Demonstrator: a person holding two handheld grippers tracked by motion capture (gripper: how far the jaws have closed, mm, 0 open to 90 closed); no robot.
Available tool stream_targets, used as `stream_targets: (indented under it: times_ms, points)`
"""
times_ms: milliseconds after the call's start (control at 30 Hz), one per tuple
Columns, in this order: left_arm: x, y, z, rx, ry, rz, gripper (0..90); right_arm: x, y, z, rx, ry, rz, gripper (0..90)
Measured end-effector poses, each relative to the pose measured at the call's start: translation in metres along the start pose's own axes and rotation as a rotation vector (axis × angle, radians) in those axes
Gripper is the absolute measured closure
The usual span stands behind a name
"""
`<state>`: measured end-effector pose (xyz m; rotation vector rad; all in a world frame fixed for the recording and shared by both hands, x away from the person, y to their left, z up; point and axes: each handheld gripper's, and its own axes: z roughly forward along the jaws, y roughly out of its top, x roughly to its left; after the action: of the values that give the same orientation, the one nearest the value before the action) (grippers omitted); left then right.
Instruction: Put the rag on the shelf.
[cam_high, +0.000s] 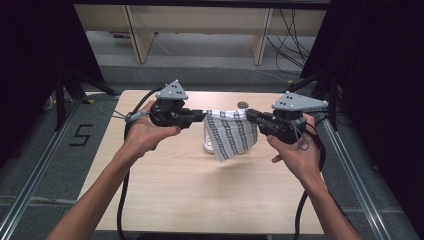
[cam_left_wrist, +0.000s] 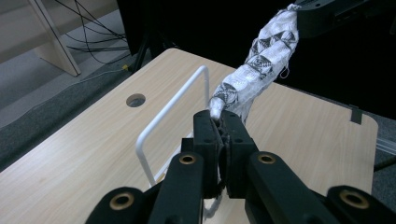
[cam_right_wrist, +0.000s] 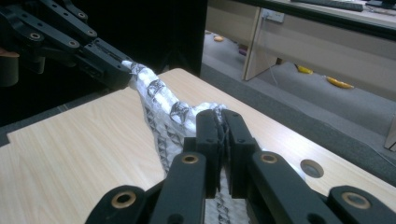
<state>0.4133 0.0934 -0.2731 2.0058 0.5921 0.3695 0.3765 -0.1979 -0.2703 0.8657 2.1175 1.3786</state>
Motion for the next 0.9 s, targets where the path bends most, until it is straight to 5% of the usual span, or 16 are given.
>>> stream_targets:
  times_ms: [567, 900]
  points:
    - [0.041, 0.026, 0.020, -0.003, 0.084, -0.078, 86.4, -0.028, 0.023, 0.036, 0.004, -0.048, 0.053, 87.1]
    - [0.059, 0.043, 0.040, 0.003, 0.108, -0.116, 86.4, -0.056, 0.030, 0.058, 0.027, -0.090, 0.147, 87.0]
